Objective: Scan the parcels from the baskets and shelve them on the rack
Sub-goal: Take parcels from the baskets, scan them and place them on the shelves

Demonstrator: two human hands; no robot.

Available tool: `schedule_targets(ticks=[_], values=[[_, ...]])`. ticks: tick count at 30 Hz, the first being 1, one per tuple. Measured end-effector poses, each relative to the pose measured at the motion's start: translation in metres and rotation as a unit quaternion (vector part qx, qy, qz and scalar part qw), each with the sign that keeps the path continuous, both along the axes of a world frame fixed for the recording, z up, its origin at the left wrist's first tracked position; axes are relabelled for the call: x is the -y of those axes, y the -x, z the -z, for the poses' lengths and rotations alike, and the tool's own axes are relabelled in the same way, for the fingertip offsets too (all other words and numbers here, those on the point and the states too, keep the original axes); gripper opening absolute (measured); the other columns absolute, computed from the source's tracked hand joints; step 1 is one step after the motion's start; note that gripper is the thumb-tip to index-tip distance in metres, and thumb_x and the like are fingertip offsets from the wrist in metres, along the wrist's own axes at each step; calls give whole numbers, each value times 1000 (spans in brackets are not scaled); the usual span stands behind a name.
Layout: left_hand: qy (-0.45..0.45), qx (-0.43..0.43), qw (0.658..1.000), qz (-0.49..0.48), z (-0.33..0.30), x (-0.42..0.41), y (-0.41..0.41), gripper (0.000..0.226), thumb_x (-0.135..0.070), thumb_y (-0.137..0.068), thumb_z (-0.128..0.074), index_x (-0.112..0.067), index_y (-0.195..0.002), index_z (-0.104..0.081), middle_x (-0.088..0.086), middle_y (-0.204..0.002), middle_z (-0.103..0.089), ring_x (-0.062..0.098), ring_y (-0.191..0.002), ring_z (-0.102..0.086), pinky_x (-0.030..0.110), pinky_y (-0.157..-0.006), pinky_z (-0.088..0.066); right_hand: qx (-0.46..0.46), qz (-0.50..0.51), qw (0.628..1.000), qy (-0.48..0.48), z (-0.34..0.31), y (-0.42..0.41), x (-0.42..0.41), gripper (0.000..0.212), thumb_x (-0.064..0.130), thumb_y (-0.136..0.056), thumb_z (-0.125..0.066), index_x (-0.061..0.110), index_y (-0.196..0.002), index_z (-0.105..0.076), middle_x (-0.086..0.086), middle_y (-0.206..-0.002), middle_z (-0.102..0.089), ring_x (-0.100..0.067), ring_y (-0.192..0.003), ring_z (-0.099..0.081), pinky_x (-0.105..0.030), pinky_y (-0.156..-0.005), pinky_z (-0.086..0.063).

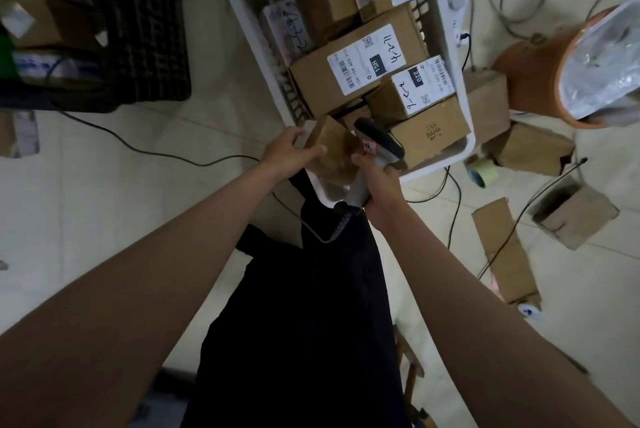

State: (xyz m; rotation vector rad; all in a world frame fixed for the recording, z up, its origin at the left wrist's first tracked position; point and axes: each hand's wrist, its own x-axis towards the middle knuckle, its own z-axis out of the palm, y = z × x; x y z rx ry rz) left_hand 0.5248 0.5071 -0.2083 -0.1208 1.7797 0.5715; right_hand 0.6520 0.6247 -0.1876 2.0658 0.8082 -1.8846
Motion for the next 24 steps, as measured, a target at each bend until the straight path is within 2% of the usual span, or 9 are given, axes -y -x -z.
schedule_targets(ticks=[3, 6, 9, 11, 13, 16, 20, 22, 24], values=[[0, -8, 1000, -18, 8, 3, -6, 59, -41, -89, -74, -22, -140, -50, 5, -134, -52, 19, -118, -52, 26, -89, -42, 3, 3, 1000, -5, 4, -2, 2, 46, 13, -93, -71, 4, -135, -53, -17, -128, -64, -32, -114, -63, -55, -102, -52], [8, -2, 999, -36, 5, 9, -4, 57, -41, -86, -76, -24, -134, -53, 3, -134, -52, 20, -123, -52, 27, -89, -41, -6, 9, 1000, -13, -1, -4, -1, 29, 11, -94, -69, 8, -121, -61, -17, -124, -67, -33, -116, -64, -55, -104, -51], [17, 7, 998, -56, -10, 18, -1, 56, -39, -81, -80, -26, -128, -53, -4, -130, -49, 16, -119, -49, 26, -85, -42, -20, 4, 999, -25, -17, -3, -6, 13, 8, -95, -67, 14, -106, -63, -15, -119, -68, -36, -118, -63, -55, -104, -51], [15, 12, 997, -76, -25, 25, 0, 58, -35, -79, -81, -24, -127, -49, -3, -127, -52, 13, -112, -52, 17, -75, -42, -30, -11, 999, -35, -36, 1, -7, 20, 6, -95, -67, 9, -114, -63, -18, -120, -68, -38, -119, -63, -55, -103, -52], [13, 23, 995, -99, -48, 32, 1, 67, -31, -79, -83, -21, -134, -46, 0, -127, -53, 9, -105, -54, 10, -68, -41, -36, -26, 998, -38, -60, 6, -8, 35, 6, -95, -67, 2, -129, -58, -21, -127, -66, -39, -120, -62, -58, -102, -51], [4, 46, 992, -119, -94, 45, 6, 92, -28, -77, -86, -12, -152, -34, 0, -131, -56, 11, -113, -56, 15, -80, -42, -49, -46, 997, -41, -101, 17, -12, 30, 8, -95, -67, 4, -125, -61, -19, -122, -68, -39, -120, -63, -58, -100, -52], [-35, 56, 989, -130, -182, 70, 24, 67, -29, -71, -90, -21, -130, -60, -5, -119, -69, 11, -110, -64, 15, -72, -44, -123, -72, 990, -24, -173, 43, -12, 12, 6, -96, -67, 9, -108, -67, -12, -109, -71, -31, -104, -69, -55, -87, -59], [-53, 37, 989, -136, -230, 85, 33, 62, -30, -70, -91, -23, -126, -64, -6, -113, -72, 10, -105, -66, 12, -67, -47, -149, -101, 983, -27, -213, 61, -8, 19, 7, -95, -68, 7, -114, -68, -13, -112, -71, -27, -101, -68, -55, -89, -59], [-67, -7, 986, -155, -275, 102, 42, 65, -28, -69, -92, -23, -126, -62, -7, -112, -70, 10, -100, -66, 10, -61, -48, -163, -136, 977, -35, -253, 81, 1, 31, 9, -94, -69, 7, -125, -65, -15, -117, -69, -26, -102, -68, -50, -88, -59]])
